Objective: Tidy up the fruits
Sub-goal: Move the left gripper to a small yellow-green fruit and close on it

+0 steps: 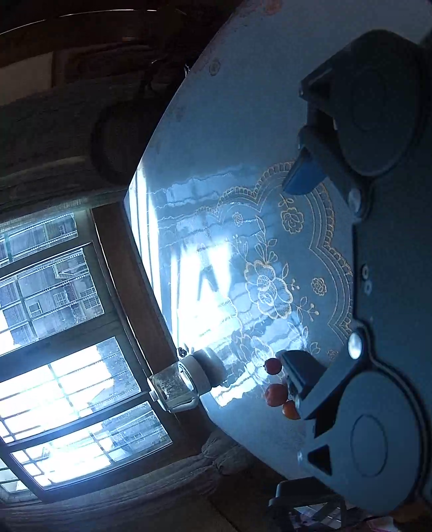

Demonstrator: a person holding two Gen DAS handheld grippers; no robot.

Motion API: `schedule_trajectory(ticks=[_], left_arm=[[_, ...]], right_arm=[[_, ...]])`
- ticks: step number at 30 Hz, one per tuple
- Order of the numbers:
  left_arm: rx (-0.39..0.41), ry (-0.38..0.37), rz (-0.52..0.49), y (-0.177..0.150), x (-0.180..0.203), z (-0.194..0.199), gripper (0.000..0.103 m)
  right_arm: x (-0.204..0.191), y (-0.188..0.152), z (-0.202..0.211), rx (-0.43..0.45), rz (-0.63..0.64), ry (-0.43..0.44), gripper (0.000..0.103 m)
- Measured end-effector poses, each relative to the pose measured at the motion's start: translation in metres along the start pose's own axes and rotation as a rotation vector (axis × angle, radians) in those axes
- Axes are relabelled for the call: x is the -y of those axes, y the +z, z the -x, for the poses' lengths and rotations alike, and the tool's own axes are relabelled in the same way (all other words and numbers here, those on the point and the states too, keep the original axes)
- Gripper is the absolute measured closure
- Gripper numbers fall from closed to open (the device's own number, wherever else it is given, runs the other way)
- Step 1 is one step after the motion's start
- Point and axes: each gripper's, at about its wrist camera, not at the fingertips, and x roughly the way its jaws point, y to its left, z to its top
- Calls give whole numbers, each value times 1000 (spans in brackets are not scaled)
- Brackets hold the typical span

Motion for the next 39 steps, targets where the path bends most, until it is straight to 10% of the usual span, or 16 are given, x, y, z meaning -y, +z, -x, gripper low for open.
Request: schedule_trajectory(ticks=[25, 39], left_arm=[[57, -40, 35, 5, 13, -8, 27], [54, -91, 53, 6, 3, -5, 76]], right_arm=[[2, 2, -13, -33, 4, 25, 3], [-3, 4, -14, -23, -3, 28, 3]])
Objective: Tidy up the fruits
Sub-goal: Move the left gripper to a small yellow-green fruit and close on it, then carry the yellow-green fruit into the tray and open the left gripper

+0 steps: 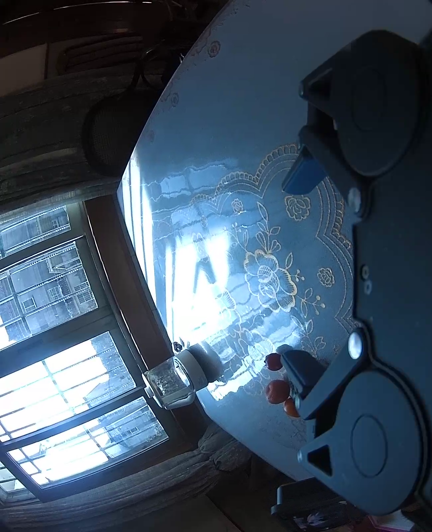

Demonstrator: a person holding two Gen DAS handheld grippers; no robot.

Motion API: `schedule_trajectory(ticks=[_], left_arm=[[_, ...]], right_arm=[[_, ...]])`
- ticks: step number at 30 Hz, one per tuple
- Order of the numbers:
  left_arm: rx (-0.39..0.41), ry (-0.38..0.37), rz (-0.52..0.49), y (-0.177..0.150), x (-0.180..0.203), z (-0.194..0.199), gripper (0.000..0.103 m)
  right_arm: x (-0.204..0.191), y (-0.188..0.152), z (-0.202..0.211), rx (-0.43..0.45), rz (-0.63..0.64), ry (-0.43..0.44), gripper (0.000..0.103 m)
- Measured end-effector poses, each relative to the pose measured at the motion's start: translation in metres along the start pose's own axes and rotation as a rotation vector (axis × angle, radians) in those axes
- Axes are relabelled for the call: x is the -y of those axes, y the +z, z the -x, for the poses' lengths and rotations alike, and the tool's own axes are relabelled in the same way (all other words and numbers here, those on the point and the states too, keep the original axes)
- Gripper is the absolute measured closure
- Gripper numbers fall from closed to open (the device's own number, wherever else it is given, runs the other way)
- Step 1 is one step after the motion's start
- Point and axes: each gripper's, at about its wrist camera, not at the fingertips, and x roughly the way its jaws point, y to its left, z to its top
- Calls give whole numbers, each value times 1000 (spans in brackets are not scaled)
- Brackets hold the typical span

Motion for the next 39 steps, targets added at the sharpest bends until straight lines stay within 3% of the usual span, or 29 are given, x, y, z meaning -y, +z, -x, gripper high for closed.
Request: schedule_trajectory(ticks=[9, 15, 20, 30, 34, 39], left_arm=[[-14, -22, 16, -2, -4, 6, 77], [19, -40, 30, 1, -18, 36, 77], [50, -11, 51, -2, -56, 72, 77], [20, 214, 168, -29, -176, 108, 77], [6, 323, 214, -41, -224, 109, 77], [-27, 393, 248, -56, -262, 104, 76]], right_arm=[[-6, 1, 1, 4, 3, 10, 3], [-13, 0, 3, 2, 6, 21, 3], [-26, -1, 2, -2, 25, 48, 3], [-69, -8, -5, -35, 65, 125, 3], [-86, -13, -10, -56, 82, 153, 3], [-105, -18, -16, -75, 101, 177, 3]])
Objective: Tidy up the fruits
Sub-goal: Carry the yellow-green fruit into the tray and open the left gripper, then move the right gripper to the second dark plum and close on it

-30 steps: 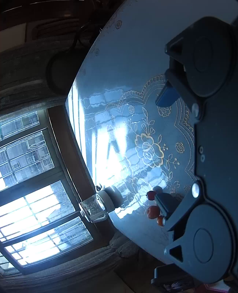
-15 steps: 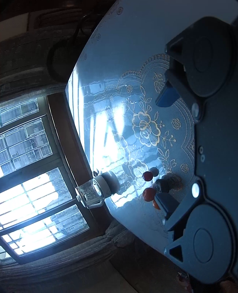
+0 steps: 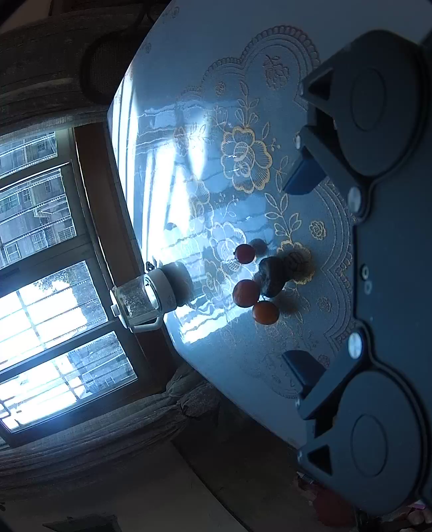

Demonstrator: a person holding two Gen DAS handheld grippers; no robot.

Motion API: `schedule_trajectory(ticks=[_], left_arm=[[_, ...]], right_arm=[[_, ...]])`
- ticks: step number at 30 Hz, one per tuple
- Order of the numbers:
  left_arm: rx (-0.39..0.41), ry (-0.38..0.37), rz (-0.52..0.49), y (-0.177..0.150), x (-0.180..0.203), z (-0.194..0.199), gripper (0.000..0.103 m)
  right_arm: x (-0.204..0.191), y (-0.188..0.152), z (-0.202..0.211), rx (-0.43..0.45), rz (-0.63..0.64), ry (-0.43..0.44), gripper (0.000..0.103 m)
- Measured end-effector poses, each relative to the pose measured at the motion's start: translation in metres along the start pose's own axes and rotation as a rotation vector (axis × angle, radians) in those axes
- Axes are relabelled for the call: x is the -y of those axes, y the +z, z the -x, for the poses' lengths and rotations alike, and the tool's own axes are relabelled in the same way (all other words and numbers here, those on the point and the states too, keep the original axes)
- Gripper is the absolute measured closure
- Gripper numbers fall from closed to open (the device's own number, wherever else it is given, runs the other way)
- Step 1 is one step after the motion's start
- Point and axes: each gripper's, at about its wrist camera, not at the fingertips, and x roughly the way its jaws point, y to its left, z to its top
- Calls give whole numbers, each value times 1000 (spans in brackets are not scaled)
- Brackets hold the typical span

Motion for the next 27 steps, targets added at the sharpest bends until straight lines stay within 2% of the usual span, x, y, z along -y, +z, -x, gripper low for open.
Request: schedule_trajectory(ticks=[2, 5, 13, 19, 20, 24, 27], left_arm=[[-24, 16, 6, -4, -7, -8, 76], [-17, 34, -4, -8, -10, -11, 76], [-17, 14, -6, -9, -17, -3, 76], [16, -9, -7, -5, -20, 9, 76], [20, -12, -8, -4, -21, 11, 75], [33, -15, -7, -2, -23, 15, 59], [31, -16, 1, -1, -27, 16, 59]], right_arm=[[-6, -1, -4, -9, 7, 7, 3], [-15, -1, -9, -18, 16, 13, 3], [-32, -3, -18, -32, 47, 13, 2], [-43, 5, -44, -45, 123, -34, 1], [-45, 6, -50, -45, 140, -46, 1], [-51, 12, -82, -52, 205, -76, 5], [-55, 13, -106, -66, 266, -118, 15]])
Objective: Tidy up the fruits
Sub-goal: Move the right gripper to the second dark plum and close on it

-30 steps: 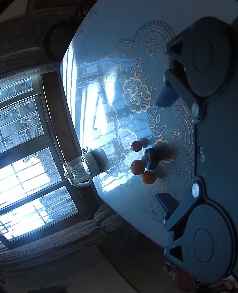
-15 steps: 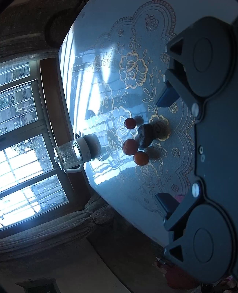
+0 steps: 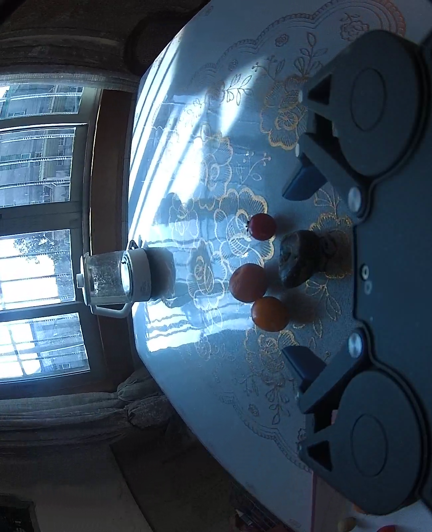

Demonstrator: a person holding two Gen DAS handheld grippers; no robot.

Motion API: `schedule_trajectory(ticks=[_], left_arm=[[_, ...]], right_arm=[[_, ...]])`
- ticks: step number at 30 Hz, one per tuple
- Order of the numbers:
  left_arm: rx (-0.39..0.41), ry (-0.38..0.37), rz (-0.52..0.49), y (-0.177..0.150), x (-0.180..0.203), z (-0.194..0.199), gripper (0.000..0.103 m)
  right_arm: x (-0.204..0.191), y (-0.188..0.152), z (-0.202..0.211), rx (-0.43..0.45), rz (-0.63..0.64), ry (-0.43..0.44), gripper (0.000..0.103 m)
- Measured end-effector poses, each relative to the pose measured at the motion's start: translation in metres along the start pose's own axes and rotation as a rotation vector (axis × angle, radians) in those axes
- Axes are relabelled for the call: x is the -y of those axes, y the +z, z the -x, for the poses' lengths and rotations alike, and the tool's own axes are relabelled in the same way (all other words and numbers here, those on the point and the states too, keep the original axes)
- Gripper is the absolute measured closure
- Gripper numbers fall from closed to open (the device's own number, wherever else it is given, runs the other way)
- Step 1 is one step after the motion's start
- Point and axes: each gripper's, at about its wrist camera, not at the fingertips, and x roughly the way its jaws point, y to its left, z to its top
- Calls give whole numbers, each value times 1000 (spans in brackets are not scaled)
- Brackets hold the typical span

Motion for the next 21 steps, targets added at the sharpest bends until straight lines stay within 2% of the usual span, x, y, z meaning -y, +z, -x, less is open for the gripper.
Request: schedule_trajectory(ticks=[1, 4, 9, 10, 11, 13, 21], left_arm=[[-4, 1, 6, 1, -1, -1, 59], [-9, 9, 12, 2, -5, -2, 59], [-13, 16, 29, 6, -9, -5, 59], [-12, 18, 32, 6, -9, -6, 59], [-12, 18, 32, 7, -10, -7, 59], [-13, 19, 36, 8, -10, -8, 59], [-13, 14, 38, 9, -9, -10, 59]], right_arm=[[-2, 0, -7, -6, 15, -11, 23], [-6, -1, -23, -30, 47, -32, 37], [-17, -6, -39, -37, 158, -98, 38], [-19, -7, -42, -44, 173, -105, 41], [-19, -8, -45, -53, 180, -106, 49], [-17, -9, -51, -76, 172, -102, 58], [-11, -10, -50, -71, 134, -98, 60]])
